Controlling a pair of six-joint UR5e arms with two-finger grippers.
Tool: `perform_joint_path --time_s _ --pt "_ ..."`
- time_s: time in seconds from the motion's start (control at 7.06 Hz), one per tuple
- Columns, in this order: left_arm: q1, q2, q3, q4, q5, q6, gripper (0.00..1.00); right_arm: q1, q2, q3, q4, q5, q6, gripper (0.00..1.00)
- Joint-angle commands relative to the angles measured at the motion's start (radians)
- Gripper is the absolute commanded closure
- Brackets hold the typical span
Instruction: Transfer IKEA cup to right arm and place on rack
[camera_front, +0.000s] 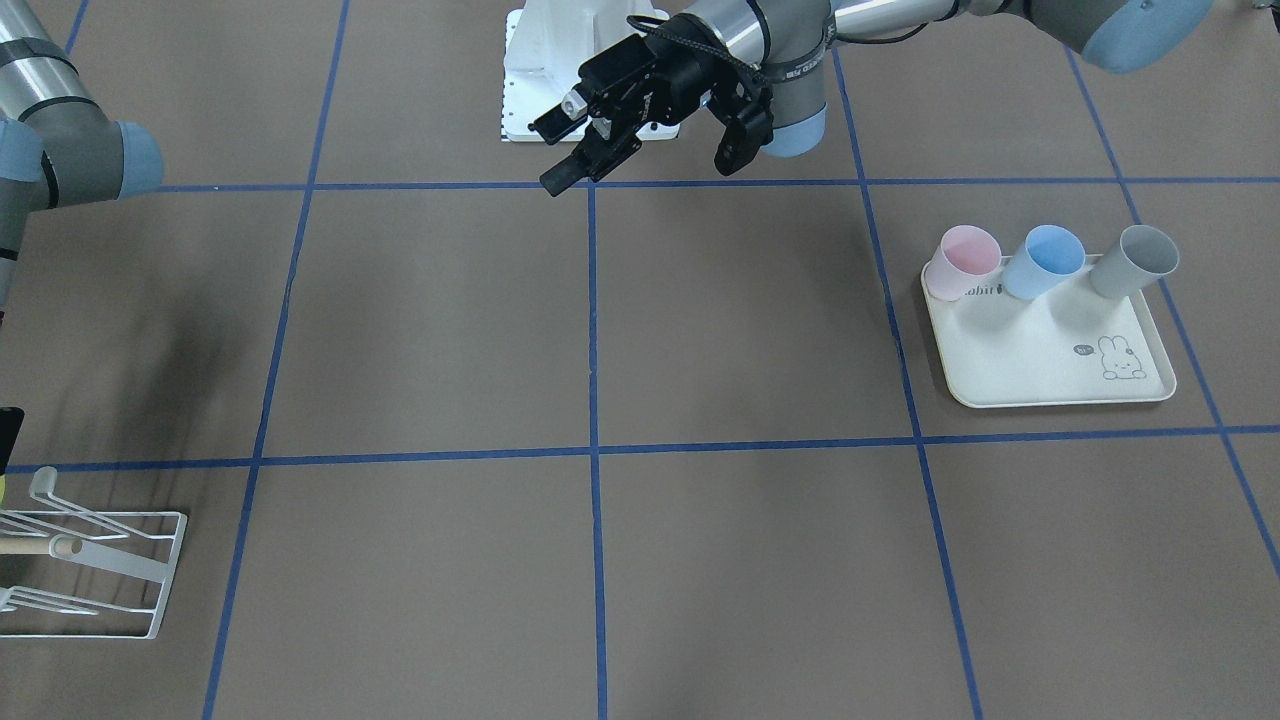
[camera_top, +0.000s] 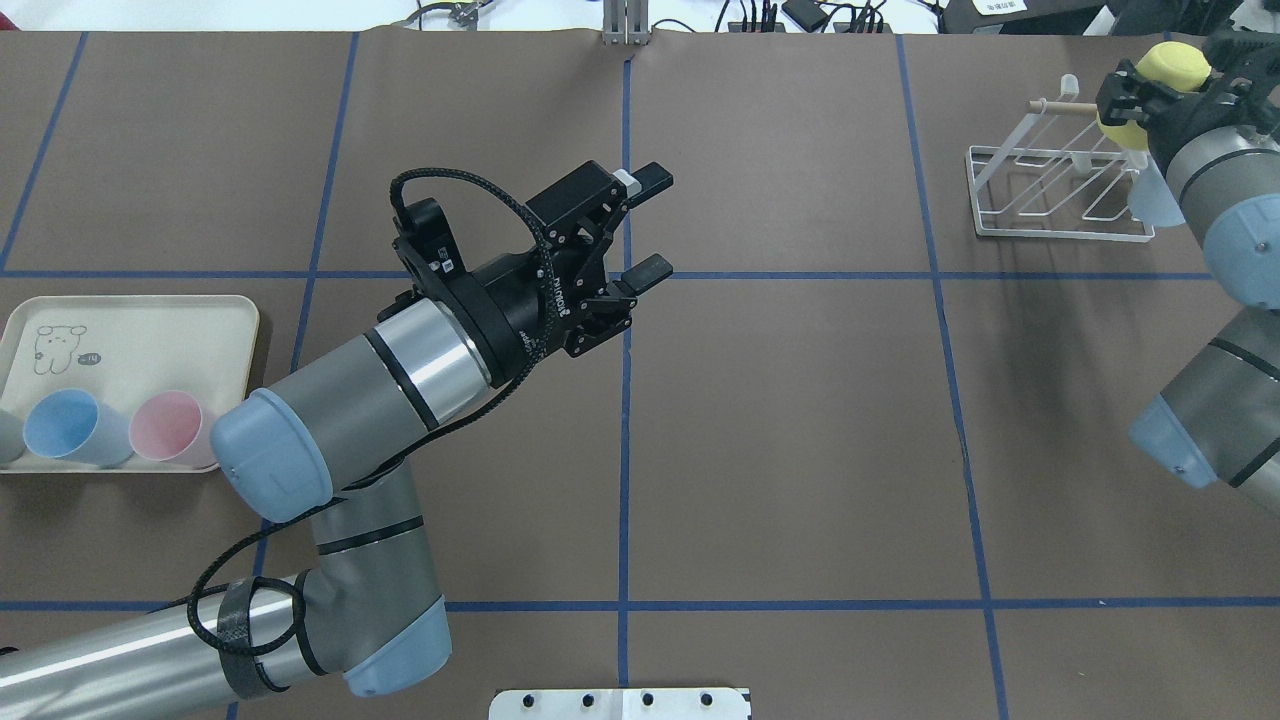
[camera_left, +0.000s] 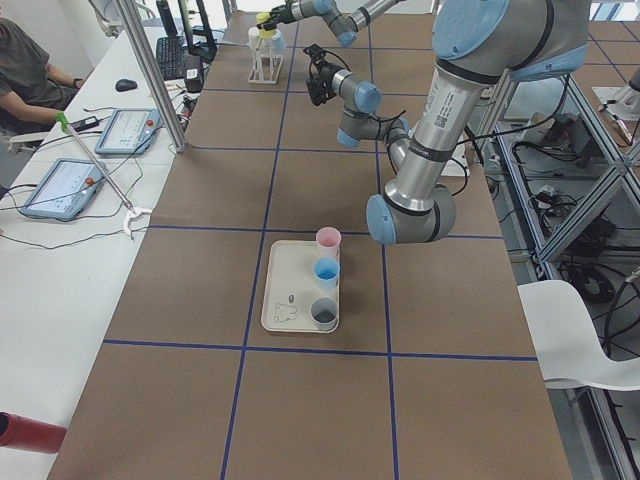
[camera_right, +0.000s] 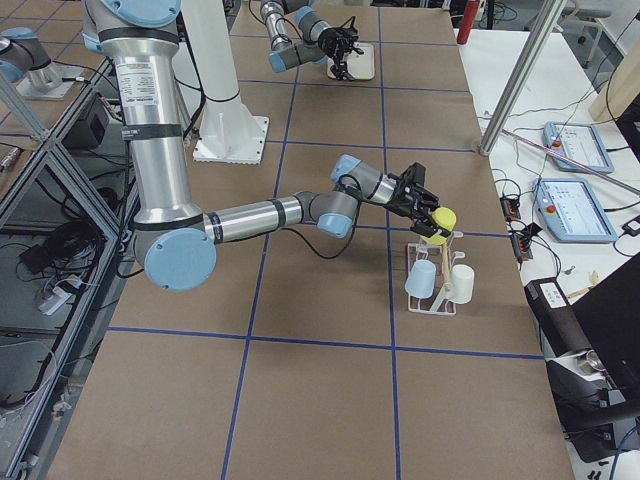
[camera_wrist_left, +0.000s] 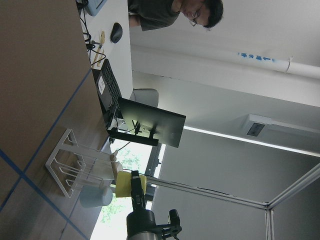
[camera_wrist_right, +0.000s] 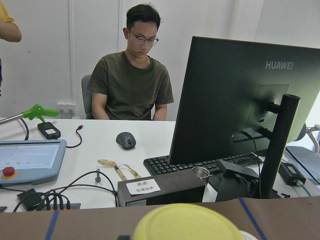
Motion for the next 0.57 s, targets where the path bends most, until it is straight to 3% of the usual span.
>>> perform_joint_path --time_s 0.0,0.42 --pt "0.003 0.000 0.001 -0.002 0.000 -0.001 0.00 -0.001 -0.020 0.000 0.001 0.002 0.000 1.00" --pt "0.006 0.000 -0.001 -0.005 0.000 -0.004 0.00 -0.011 -0.042 0.000 -0.001 0.008 0.000 1.00"
